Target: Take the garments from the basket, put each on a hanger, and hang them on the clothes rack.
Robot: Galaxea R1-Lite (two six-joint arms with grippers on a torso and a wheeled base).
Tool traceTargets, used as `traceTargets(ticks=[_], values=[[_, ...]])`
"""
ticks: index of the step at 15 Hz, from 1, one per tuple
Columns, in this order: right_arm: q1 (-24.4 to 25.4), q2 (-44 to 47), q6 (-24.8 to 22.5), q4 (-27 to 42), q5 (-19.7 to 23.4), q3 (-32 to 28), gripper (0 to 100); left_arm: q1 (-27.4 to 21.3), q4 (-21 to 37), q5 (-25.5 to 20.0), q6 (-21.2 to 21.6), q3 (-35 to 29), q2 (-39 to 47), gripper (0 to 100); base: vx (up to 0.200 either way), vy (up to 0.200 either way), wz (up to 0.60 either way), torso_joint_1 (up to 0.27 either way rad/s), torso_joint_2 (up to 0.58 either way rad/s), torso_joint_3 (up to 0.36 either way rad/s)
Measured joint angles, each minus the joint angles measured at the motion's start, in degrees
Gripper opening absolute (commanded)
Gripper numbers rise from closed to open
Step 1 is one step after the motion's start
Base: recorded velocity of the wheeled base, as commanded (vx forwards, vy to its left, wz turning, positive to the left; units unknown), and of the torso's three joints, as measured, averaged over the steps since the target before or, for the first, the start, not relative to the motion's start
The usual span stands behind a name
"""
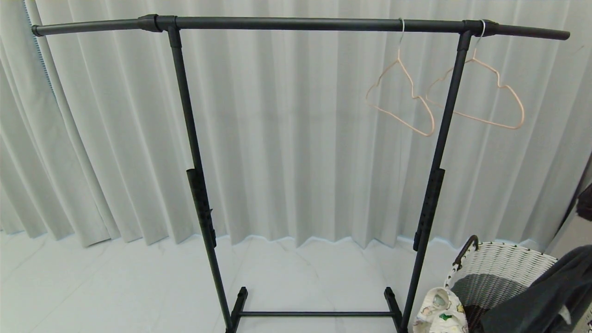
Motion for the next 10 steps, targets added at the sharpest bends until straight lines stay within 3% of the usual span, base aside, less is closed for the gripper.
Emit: traceTargets(ticks=[5, 10], values=[[1.93, -5.74, -0.02, 4.11, -0.02, -8.68, 0, 0.02, 0.00, -0.01, -0.05, 0.00, 0.00, 100, -0.200, 0.000, 0.00, 0.000, 0.00, 0.000], [8.56, -6.49, 0.99, 6.27, -0.05, -12.35, 0, 0.00, 0.02, -0.01, -0.18, 0.00, 0.00, 100, -0.200, 0.000, 0.00, 0.003, 0.00, 0.002]])
